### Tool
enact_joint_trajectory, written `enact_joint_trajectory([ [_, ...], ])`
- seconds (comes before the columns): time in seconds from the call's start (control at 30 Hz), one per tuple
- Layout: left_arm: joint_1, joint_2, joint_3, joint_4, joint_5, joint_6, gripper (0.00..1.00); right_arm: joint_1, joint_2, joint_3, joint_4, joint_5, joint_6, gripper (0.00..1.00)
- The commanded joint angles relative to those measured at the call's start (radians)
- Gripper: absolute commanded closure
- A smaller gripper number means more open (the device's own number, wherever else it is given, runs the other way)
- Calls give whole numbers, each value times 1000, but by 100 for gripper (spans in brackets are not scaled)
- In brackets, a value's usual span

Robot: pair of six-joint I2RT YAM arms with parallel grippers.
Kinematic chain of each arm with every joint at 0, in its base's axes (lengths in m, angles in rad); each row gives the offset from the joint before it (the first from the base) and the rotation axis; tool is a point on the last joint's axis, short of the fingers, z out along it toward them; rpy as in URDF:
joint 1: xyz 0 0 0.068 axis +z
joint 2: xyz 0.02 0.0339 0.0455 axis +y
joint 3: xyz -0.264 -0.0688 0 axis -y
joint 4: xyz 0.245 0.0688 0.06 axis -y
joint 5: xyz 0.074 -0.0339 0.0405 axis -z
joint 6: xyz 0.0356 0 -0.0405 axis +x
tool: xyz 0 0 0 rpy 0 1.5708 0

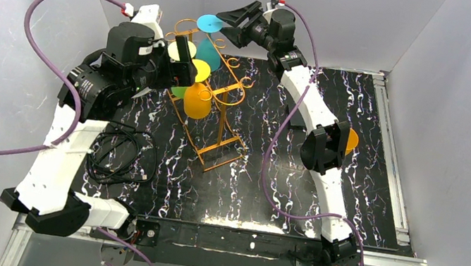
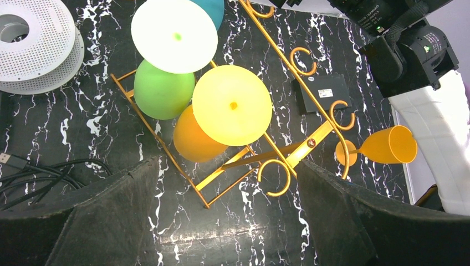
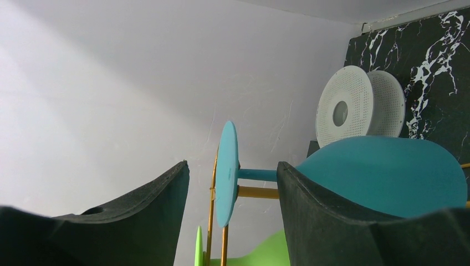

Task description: Take the wine glass off the wine glass rack

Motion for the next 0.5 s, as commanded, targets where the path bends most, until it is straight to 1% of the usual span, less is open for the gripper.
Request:
enact_joint_trajectory([
  [0.0, 7, -32, -6, 12, -4, -11, 6, 5, -28, 38, 26, 20, -5, 34],
  [0.17, 7, -39, -8, 8, -7, -13, 6, 4, -31, 44, 31, 20, -10, 34],
  [0.33, 7, -38, -3, 6, -5, -12, 6, -18, -77, -16, 44, -12, -35, 34],
  [0.4, 7, -35, 6, 2, -6, -3, 6, -30, -115, -46, 22, -27, -66, 34],
  [0.47, 7, -31, 16, -2, -7, 13, 6, -42, -152, -58, -41, -39, -118, 34],
])
